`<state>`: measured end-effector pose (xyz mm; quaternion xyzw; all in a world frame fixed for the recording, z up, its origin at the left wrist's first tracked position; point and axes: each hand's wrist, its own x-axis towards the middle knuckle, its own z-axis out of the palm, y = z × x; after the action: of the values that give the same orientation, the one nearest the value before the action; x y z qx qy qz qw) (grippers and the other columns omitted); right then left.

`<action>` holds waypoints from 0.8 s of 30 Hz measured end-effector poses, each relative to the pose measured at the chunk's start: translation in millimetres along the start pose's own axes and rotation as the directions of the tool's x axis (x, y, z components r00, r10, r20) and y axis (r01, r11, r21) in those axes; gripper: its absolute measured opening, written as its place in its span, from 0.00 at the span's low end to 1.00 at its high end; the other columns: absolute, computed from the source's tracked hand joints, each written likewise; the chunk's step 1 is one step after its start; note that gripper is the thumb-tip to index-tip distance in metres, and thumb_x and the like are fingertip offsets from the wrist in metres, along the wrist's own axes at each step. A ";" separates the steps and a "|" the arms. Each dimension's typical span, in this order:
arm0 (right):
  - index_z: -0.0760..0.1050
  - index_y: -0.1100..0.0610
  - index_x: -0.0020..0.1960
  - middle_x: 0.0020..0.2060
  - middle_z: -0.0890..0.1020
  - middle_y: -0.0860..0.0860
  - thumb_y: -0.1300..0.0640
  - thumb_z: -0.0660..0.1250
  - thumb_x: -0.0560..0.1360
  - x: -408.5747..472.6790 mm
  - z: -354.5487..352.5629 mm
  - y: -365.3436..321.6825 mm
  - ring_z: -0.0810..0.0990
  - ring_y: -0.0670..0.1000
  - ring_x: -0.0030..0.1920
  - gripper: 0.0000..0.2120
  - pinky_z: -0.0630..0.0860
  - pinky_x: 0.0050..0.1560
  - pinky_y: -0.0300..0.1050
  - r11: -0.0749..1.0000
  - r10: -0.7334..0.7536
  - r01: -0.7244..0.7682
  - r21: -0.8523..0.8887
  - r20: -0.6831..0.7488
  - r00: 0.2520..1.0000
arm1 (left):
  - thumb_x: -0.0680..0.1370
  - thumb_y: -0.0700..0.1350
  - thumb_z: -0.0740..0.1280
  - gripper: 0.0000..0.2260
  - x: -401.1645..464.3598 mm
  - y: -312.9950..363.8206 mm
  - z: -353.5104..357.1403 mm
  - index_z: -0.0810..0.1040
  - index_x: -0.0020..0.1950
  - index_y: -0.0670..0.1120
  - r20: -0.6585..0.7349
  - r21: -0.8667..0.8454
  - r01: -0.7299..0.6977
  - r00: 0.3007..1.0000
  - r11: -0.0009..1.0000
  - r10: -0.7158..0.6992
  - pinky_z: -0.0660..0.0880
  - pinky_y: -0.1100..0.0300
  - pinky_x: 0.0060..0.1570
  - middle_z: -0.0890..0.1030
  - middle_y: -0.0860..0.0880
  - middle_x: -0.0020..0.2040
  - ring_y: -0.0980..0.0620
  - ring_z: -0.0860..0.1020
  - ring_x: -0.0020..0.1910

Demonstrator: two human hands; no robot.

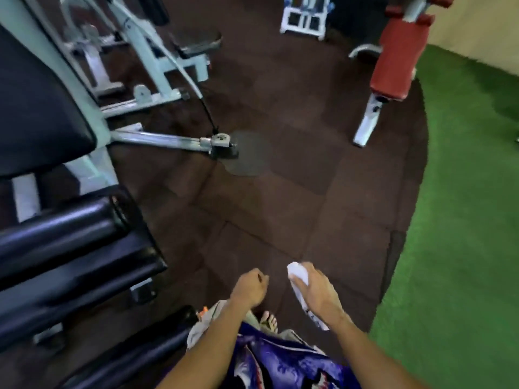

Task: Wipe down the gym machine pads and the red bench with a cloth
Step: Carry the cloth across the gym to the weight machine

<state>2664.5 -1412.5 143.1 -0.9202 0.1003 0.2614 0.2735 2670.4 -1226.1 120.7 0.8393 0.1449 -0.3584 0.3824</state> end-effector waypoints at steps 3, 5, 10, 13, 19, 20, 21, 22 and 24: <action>0.69 0.49 0.68 0.60 0.80 0.53 0.42 0.62 0.80 63.9 -34.2 -30.7 0.80 0.56 0.59 0.20 0.74 0.54 0.48 0.996 -0.058 0.060 -0.064 0.044 0.997 | 0.82 0.51 0.59 0.15 36.0 26.6 -33.2 0.77 0.56 0.42 -0.053 -0.109 0.066 0.996 0.992 -0.072 0.74 0.54 0.60 0.82 0.41 0.57 0.42 0.79 0.59; 0.69 0.48 0.69 0.61 0.80 0.53 0.41 0.61 0.80 106.7 -47.4 -54.4 0.79 0.56 0.60 0.21 0.74 0.56 0.48 0.989 -0.099 0.106 -0.100 0.074 0.992 | 0.81 0.52 0.58 0.16 65.6 33.9 -55.1 0.77 0.57 0.42 -0.078 -0.148 0.092 0.991 0.985 -0.104 0.74 0.53 0.62 0.82 0.41 0.57 0.42 0.79 0.59; 0.68 0.47 0.70 0.62 0.79 0.53 0.40 0.60 0.80 217.4 -59.1 -128.1 0.79 0.56 0.61 0.21 0.75 0.58 0.50 0.963 -0.190 0.216 -0.164 0.158 0.969 | 0.82 0.49 0.56 0.17 138.4 47.3 -138.4 0.76 0.62 0.40 -0.117 -0.230 0.149 0.977 0.962 -0.179 0.73 0.50 0.66 0.80 0.40 0.60 0.43 0.77 0.63; 0.68 0.47 0.70 0.62 0.79 0.53 0.40 0.60 0.80 277.4 -58.4 -188.9 0.79 0.57 0.61 0.21 0.72 0.55 0.48 0.936 -0.250 0.293 -0.195 0.217 0.944 | 0.81 0.49 0.58 0.14 184.5 36.1 -202.2 0.78 0.58 0.42 -0.140 -0.330 0.184 0.960 0.926 -0.241 0.76 0.49 0.63 0.82 0.42 0.58 0.44 0.79 0.58; 0.67 0.47 0.70 0.62 0.78 0.54 0.41 0.61 0.80 365.4 -43.5 -328.1 0.79 0.57 0.60 0.21 0.73 0.55 0.48 0.844 -0.382 0.485 -0.228 0.379 0.843 | 0.82 0.49 0.60 0.13 222.7 12.7 -308.0 0.78 0.58 0.43 -0.274 -0.524 0.214 0.874 0.824 -0.401 0.75 0.54 0.58 0.82 0.43 0.56 0.45 0.80 0.56; 0.67 0.47 0.70 0.62 0.78 0.53 0.41 0.61 0.80 376.5 -37.9 -350.2 0.78 0.56 0.60 0.21 0.73 0.55 0.48 0.821 -0.402 0.523 -0.228 0.418 0.814 | 0.81 0.49 0.61 0.13 226.9 6.5 -319.8 0.78 0.58 0.43 -0.284 -0.559 0.225 0.853 0.798 -0.439 0.75 0.55 0.57 0.82 0.42 0.56 0.44 0.80 0.56; 0.67 0.46 0.70 0.62 0.79 0.53 0.41 0.61 0.80 388.2 -31.1 -372.3 0.78 0.55 0.60 0.21 0.74 0.56 0.49 0.796 -0.425 0.561 -0.226 0.452 0.784 | 0.81 0.49 0.61 0.13 232.2 -1.0 -329.8 0.78 0.58 0.43 -0.293 -0.603 0.226 0.829 0.765 -0.476 0.76 0.55 0.57 0.82 0.42 0.56 0.44 0.80 0.56; 0.67 0.46 0.70 0.62 0.79 0.52 0.40 0.62 0.80 399.0 -23.4 -395.1 0.79 0.54 0.60 0.21 0.75 0.58 0.50 0.766 -0.445 0.601 -0.227 0.488 0.751 | 0.81 0.49 0.61 0.13 235.8 -9.2 -339.5 0.78 0.58 0.42 -0.295 -0.641 0.237 0.803 0.730 -0.519 0.76 0.54 0.58 0.83 0.41 0.57 0.43 0.80 0.56; 0.67 0.47 0.70 0.62 0.79 0.53 0.41 0.62 0.79 417.7 -4.9 -439.7 0.78 0.55 0.61 0.21 0.75 0.59 0.51 0.693 -0.472 0.683 -0.230 0.573 0.671 | 0.81 0.49 0.60 0.14 240.0 -25.1 -356.4 0.78 0.59 0.41 -0.293 -0.710 0.245 0.749 0.660 -0.594 0.76 0.54 0.58 0.82 0.41 0.58 0.42 0.80 0.58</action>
<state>3162.8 -1067.5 121.0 -0.8457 -0.3338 0.3881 0.1511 3000.7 -951.1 96.9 0.6630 0.5477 -0.1377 0.4915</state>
